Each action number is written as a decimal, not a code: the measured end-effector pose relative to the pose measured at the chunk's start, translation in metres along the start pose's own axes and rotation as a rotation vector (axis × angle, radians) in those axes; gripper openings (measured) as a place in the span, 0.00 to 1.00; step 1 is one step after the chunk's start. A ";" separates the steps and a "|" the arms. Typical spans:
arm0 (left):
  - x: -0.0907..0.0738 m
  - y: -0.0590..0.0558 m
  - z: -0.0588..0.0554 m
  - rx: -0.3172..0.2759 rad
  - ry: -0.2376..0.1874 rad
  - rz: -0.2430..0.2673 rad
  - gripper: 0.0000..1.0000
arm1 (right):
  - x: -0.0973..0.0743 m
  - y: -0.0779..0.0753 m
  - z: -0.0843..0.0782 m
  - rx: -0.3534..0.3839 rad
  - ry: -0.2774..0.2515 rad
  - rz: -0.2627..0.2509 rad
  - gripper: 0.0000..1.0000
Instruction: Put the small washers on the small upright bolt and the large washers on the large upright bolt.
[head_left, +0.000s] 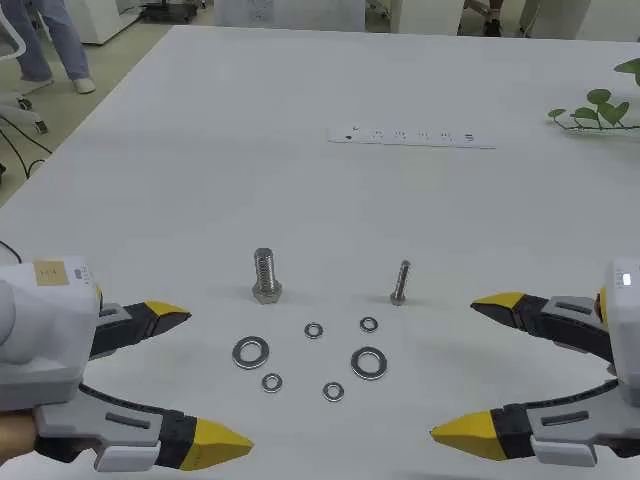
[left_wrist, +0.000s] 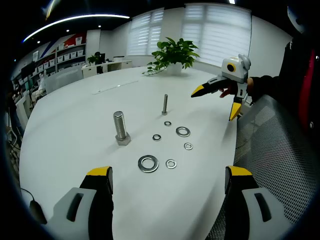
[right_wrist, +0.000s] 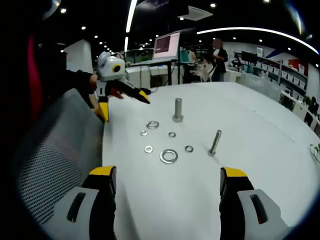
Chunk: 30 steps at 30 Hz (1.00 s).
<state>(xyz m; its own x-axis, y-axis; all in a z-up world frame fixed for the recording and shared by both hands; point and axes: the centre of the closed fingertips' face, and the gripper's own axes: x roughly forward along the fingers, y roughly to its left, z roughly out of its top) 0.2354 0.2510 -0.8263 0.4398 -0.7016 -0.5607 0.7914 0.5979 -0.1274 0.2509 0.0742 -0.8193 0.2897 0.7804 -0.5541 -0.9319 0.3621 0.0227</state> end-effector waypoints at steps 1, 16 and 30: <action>0.000 0.000 0.000 0.000 -0.001 -0.001 0.91 | 0.000 0.000 0.000 -0.001 0.002 0.000 0.85; 0.001 0.000 0.000 -0.004 -0.004 0.000 0.90 | 0.000 0.001 -0.001 -0.001 0.009 0.001 0.85; 0.001 -0.001 0.001 -0.001 -0.006 0.002 0.90 | -0.001 0.000 -0.001 -0.005 0.009 -0.002 0.84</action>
<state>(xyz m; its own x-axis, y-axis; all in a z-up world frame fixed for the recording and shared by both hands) 0.2360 0.2491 -0.8259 0.4435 -0.7030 -0.5560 0.7902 0.5994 -0.1275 0.2506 0.0735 -0.8196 0.2897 0.7753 -0.5613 -0.9323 0.3612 0.0176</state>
